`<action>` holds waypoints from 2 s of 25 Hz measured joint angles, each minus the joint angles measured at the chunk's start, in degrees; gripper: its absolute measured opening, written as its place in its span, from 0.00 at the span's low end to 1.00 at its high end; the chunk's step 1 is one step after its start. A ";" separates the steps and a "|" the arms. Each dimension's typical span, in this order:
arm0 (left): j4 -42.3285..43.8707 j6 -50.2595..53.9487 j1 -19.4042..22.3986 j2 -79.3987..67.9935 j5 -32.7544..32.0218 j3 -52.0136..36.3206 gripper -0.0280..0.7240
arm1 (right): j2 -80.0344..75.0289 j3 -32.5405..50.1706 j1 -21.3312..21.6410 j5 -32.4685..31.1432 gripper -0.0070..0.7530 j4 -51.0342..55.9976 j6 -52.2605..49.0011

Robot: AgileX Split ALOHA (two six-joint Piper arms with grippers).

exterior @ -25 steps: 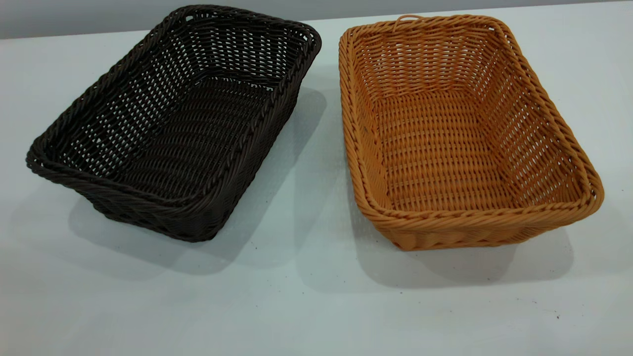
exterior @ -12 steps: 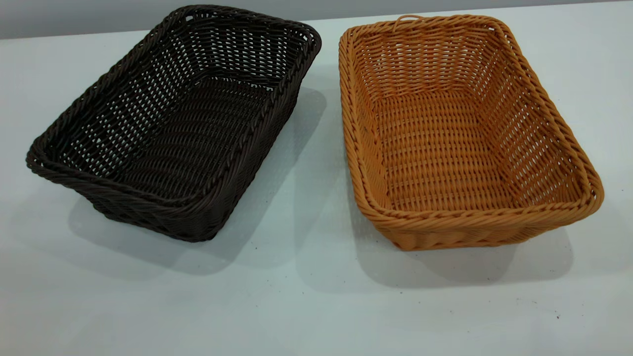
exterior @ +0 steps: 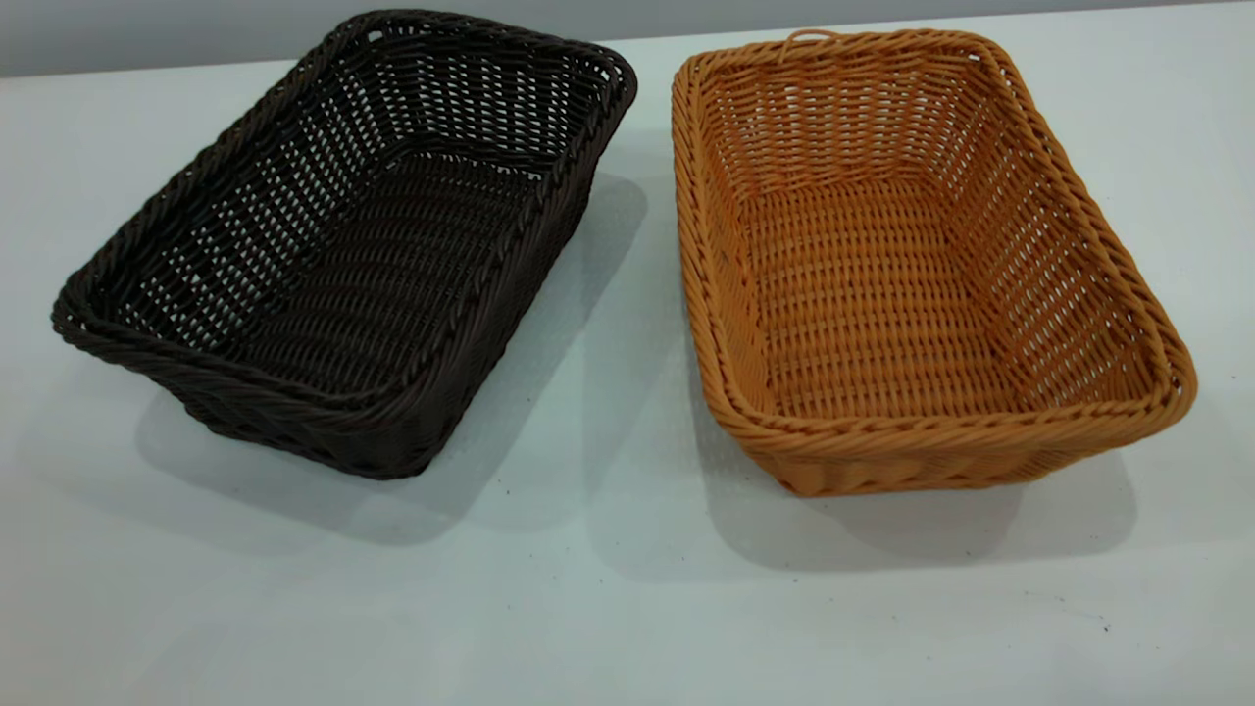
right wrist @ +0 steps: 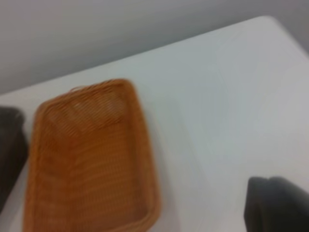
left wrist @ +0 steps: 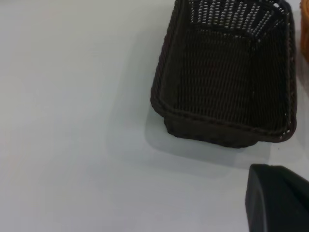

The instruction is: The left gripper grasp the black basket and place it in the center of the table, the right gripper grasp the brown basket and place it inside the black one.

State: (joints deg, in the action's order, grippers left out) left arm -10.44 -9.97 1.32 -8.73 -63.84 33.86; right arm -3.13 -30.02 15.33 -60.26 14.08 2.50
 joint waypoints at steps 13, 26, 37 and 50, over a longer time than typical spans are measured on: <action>-10.09 -21.96 0.00 -32.04 12.74 14.81 0.31 | -23.46 -4.19 0.00 1.21 0.46 22.31 9.32; -25.97 -39.63 -1.55 -44.87 21.49 14.67 0.67 | -41.21 -3.99 -2.30 3.09 0.58 42.78 -6.10; -26.75 -39.63 -1.55 -50.28 26.62 14.56 0.67 | -49.20 4.52 -3.23 10.67 0.58 49.35 -24.53; -26.75 -39.63 -1.55 -53.83 27.49 14.56 0.67 | -63.92 5.18 -25.88 29.90 0.58 57.26 -30.27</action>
State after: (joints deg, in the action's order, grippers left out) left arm -37.19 -49.60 -0.23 -62.57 -36.34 48.43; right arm -67.06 -24.83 -10.56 -30.36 71.34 -27.78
